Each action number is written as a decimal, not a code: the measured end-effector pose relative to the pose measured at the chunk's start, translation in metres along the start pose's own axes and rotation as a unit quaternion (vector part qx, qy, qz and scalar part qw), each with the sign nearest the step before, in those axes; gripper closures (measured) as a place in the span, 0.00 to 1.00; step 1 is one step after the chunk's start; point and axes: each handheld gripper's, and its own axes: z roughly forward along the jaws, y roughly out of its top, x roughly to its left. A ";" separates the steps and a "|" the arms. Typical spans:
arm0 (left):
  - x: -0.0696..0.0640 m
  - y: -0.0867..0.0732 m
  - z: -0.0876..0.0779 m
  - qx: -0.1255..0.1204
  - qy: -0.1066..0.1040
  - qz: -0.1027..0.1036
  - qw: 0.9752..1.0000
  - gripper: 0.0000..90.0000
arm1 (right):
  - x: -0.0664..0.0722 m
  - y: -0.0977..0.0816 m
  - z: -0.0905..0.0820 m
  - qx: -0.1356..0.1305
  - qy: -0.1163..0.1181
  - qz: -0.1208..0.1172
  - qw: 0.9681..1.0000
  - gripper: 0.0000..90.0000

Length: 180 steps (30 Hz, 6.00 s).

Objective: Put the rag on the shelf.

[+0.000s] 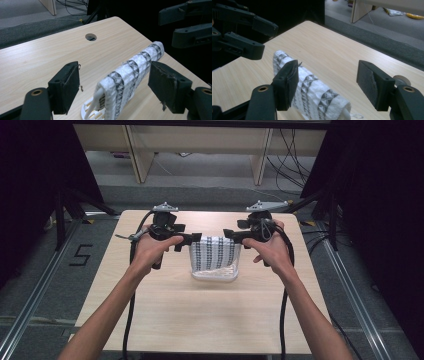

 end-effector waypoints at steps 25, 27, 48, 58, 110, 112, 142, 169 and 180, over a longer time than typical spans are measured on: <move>-0.023 -0.044 -0.028 0.001 -0.034 0.046 0.998 0.26 | 0.010 -0.018 -0.021 -0.013 0.019 -0.005 1.000 0.39; -0.025 -0.047 -0.030 -0.001 -0.030 0.047 0.998 0.26 | 0.010 -0.020 -0.023 -0.012 0.014 -0.004 1.000 0.39; -0.030 -0.078 -0.046 -0.001 -0.054 0.054 0.997 0.23 | 0.014 -0.041 -0.039 -0.019 0.022 -0.004 1.000 0.36; -0.029 -0.094 -0.055 -0.001 -0.053 0.052 0.997 0.23 | 0.021 -0.053 -0.046 -0.027 0.032 -0.007 0.999 0.36; -0.051 -0.170 -0.067 0.013 -0.064 0.091 0.994 0.18 | 0.047 -0.117 -0.055 -0.020 0.067 -0.015 0.997 0.33; -0.052 -0.174 -0.067 0.012 -0.064 0.091 0.994 0.18 | 0.048 -0.120 -0.056 -0.013 0.063 -0.013 0.998 0.31; -0.051 -0.226 -0.073 0.024 -0.038 0.112 0.993 0.18 | 0.064 -0.188 -0.046 0.029 0.073 -0.003 0.997 0.25; -0.040 -0.253 -0.073 0.031 -0.021 0.089 0.995 0.18 | 0.075 -0.234 -0.044 0.080 0.055 -0.016 0.995 0.23; -0.042 -0.254 -0.072 0.036 -0.021 0.085 0.995 0.18 | 0.074 -0.237 -0.045 0.084 0.056 -0.013 0.995 0.23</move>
